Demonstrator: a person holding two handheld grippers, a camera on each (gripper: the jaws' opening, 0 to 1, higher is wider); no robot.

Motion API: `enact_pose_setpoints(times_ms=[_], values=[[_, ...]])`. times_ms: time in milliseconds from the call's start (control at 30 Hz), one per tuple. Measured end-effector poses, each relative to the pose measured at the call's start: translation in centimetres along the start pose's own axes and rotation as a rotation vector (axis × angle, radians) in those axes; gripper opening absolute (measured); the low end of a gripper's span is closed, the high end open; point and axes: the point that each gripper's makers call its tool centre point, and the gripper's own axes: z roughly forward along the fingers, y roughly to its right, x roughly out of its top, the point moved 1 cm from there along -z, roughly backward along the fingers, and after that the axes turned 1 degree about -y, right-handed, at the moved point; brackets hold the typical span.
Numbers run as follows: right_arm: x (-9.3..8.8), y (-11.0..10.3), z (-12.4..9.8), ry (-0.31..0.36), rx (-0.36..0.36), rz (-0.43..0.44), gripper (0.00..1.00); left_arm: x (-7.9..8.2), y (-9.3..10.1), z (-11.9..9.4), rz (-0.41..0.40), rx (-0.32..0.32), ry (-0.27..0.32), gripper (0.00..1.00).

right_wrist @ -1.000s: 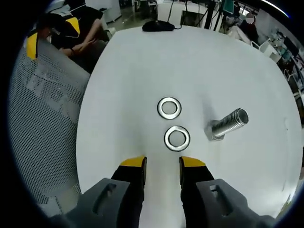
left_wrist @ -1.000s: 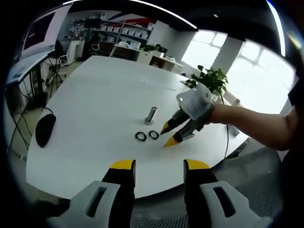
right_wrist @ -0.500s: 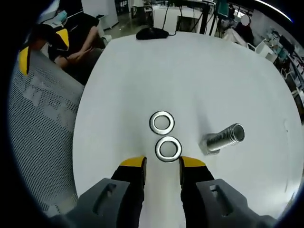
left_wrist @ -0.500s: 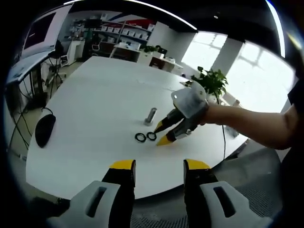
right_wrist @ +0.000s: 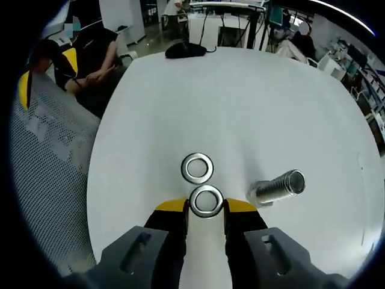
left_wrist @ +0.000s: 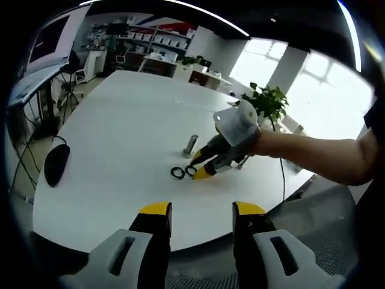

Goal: Place the washer onto the threaded stud by aligning its center hole with the stud, sliding it down to the base, and recovering from edge contact or off-axis alignment until the washer reaches the visible bottom stop.

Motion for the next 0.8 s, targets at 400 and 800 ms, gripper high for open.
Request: enact_pose_setpoints(times_ms=[400, 800], values=[[-0.7, -0.5, -0.5, -0.023, -0.003, 0.027, 0.24, -0.2, 0.0, 0.1, 0.005, -0.001, -0.012, 0.38], [-0.3, -0.2, -3.3, 0.001, -0.041, 0.0, 0.23, -0.1, 0.0, 0.1, 0.005, -0.001, -0.012, 0.38]])
